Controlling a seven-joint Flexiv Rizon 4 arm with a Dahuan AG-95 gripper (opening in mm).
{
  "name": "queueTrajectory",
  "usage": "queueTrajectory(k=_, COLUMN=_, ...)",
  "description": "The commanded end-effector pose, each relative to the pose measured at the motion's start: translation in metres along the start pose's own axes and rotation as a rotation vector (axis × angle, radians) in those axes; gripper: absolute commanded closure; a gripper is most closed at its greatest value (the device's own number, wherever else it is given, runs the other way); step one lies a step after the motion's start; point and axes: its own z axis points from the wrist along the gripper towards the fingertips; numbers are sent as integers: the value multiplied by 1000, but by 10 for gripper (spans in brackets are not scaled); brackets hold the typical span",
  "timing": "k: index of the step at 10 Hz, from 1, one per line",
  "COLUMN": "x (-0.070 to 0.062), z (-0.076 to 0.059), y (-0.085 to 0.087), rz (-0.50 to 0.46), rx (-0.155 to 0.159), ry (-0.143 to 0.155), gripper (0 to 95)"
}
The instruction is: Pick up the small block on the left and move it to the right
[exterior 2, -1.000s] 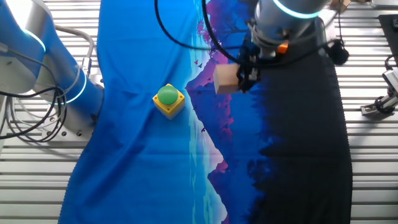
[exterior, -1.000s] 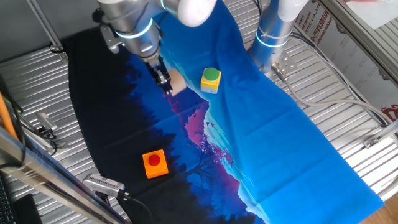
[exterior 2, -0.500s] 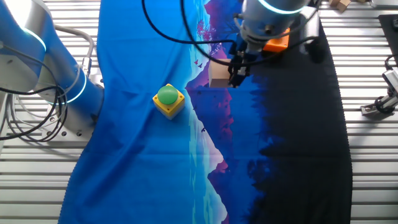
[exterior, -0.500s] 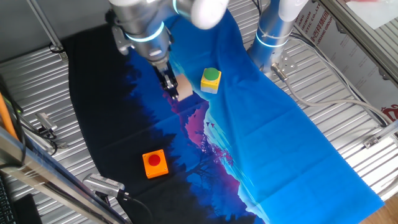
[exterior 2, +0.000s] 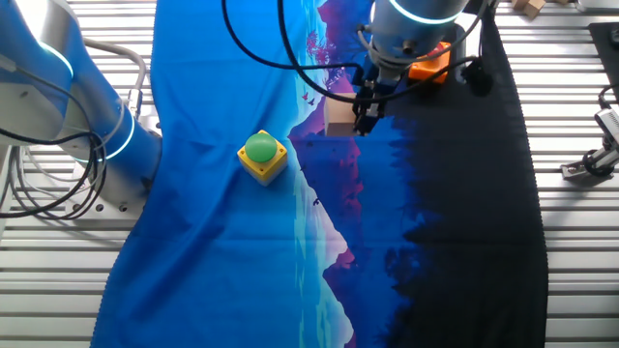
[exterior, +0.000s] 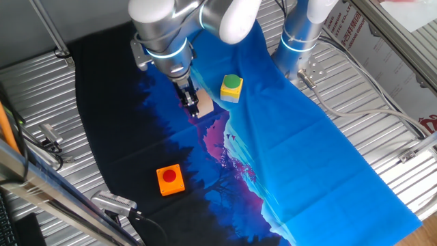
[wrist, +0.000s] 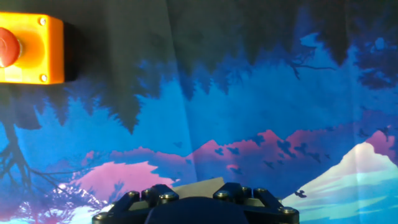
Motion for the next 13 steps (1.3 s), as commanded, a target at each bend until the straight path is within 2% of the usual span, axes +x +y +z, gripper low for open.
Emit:
queueTrajectory(k=1, x=1, z=1, y=-1, rz=-10, rx=-11, ry=1, gripper=950)
queueTrajectory(k=2, x=2, z=2, y=-1, rz=-34, rx=-15, ry=8, gripper=950)
queueTrajectory(k=3, x=2, z=2, y=-2, rz=-71, rx=-21, ry=7, gripper=380)
queueTrajectory(k=4, x=2, z=2, y=-2, rz=-71, rx=-25, ry=5, gripper=0)
queueTrajectory(k=13, x=2, z=3, y=-2, rz=-102, rx=-25, ry=10, gripper=0)
